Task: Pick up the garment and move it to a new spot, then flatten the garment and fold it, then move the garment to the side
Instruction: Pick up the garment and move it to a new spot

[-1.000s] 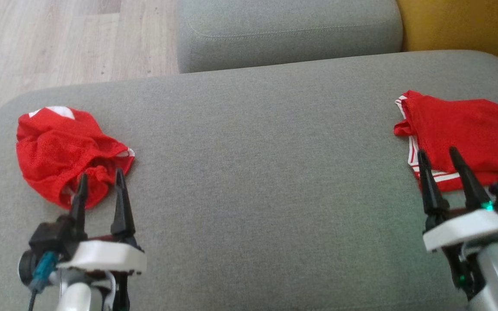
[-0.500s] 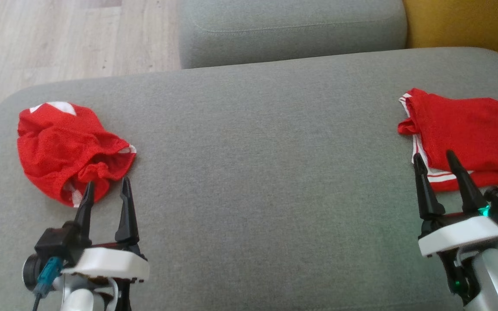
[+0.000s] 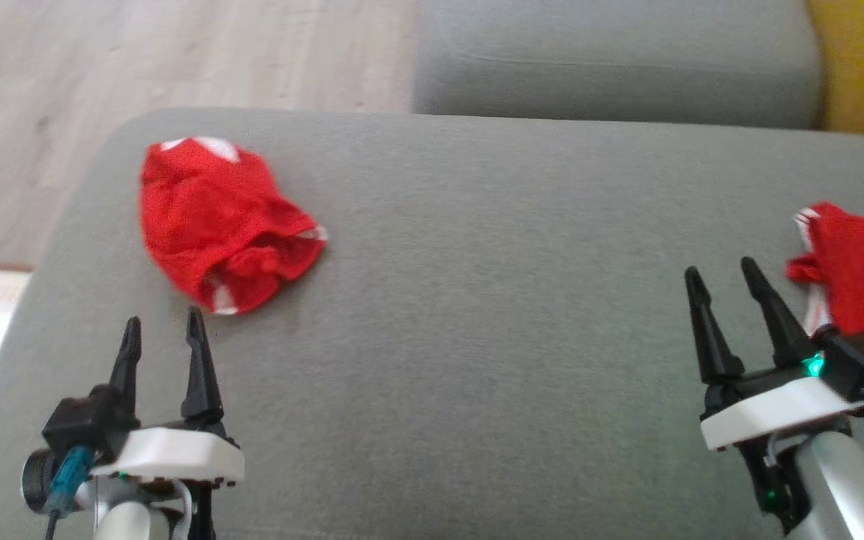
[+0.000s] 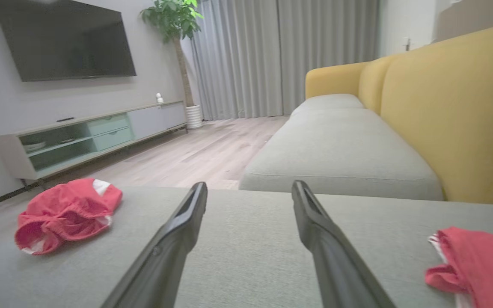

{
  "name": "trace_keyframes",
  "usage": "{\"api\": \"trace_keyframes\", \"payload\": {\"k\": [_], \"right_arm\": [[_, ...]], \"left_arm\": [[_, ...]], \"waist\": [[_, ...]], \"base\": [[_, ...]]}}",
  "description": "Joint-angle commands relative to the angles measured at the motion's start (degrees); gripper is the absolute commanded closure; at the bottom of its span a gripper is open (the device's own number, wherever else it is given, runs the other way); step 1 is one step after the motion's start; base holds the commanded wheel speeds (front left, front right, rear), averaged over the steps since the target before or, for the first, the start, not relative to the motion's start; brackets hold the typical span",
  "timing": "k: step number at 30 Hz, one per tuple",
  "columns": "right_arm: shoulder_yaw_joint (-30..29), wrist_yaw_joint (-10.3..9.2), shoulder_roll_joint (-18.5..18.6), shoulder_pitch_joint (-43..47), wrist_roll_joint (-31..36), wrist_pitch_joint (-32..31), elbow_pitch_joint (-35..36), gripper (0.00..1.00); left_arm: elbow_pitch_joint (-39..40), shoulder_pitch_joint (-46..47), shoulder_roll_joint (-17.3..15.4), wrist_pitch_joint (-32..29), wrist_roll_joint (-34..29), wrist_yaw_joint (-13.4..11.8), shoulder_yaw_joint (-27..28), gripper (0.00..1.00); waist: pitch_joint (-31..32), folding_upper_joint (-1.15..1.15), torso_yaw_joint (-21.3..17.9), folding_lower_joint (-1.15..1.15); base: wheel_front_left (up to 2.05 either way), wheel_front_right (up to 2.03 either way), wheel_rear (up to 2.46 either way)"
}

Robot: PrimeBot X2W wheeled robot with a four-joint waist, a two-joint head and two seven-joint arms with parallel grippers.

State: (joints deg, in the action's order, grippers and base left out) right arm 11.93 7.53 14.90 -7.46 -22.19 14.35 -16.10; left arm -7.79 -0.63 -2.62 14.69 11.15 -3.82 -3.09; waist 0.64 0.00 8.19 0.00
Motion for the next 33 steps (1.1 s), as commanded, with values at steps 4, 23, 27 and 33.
{"api": "trace_keyframes", "payload": {"k": [4,23,27,33], "right_arm": [[2.24,-0.04,-0.30,-0.97,-0.21,0.10,0.75,0.00],[3.93,-0.04,-0.81,-2.45,-0.86,0.23,0.24,0.00],[3.97,-0.04,-0.17,-3.50,-1.36,0.14,0.81,0.00],[5.07,-0.04,0.61,-5.12,-2.51,0.05,1.19,0.00]], "left_arm": [[1.95,1.64,-0.27,0.30,-0.30,-0.62,2.60,0.00],[2.00,10.43,-2.92,-7.07,0.55,1.55,2.54,0.00],[-1.19,19.49,-5.31,-19.29,3.52,3.48,2.83,0.00],[-14.88,32.51,-8.52,-31.25,6.86,4.40,4.29,0.00]], "waist": [[0.39,0.00,7.73,0.00],[-0.96,0.00,7.94,0.00],[-3.35,0.00,5.39,0.00],[-7.57,0.00,1.67,0.00]], "base": [[0.00,0.00,0.00],[0.00,0.00,0.00],[0.00,0.00,0.00],[0.00,0.00,0.00]]}}
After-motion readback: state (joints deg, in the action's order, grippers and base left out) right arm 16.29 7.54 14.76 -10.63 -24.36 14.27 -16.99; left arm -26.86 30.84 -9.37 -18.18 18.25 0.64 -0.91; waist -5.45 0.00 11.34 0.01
